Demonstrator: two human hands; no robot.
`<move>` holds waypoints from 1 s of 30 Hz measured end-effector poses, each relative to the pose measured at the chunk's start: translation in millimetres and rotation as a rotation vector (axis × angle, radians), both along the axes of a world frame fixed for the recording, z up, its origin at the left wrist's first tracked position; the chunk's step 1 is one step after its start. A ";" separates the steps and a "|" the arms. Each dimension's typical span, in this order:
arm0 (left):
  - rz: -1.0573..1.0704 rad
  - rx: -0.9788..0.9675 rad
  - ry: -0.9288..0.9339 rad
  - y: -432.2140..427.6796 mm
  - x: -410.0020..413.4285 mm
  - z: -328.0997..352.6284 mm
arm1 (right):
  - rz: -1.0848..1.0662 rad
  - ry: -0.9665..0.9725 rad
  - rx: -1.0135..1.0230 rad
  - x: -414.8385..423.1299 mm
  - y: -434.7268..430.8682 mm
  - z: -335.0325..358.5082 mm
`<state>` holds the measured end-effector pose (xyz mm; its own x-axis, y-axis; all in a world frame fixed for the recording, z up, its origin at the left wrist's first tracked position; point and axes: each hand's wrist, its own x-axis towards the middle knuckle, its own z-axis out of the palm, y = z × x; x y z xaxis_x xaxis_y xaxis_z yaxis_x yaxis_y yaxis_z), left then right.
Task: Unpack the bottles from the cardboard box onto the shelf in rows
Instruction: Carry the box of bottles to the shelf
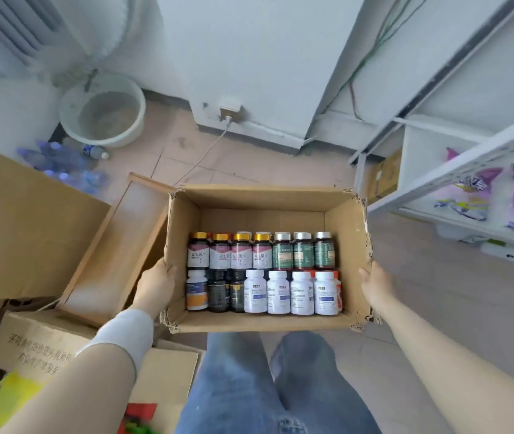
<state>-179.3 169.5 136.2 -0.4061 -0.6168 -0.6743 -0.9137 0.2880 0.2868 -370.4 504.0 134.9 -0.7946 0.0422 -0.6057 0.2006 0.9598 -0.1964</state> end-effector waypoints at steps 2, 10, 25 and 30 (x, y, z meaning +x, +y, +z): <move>-0.070 -0.012 0.009 43.1 -25.6 2.4 | -0.064 0.016 -0.016 -0.1 53.4 1.0; -0.430 -0.050 -0.010 219.9 -125.8 2.7 | -0.350 0.053 -0.047 12.7 274.9 5.3; -1.151 -0.021 0.026 557.8 -358.3 -4.1 | -0.994 0.091 0.021 45.2 558.5 6.3; -1.340 0.022 0.043 665.9 -417.0 1.4 | -1.176 0.138 0.083 41.7 617.0 14.0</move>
<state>-596.3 835.4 137.6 -0.7056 0.2813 -0.6504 0.0773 0.9429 0.3239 -328.7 1121.0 149.0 -0.2999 0.8248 -0.4793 0.9498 0.2109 -0.2312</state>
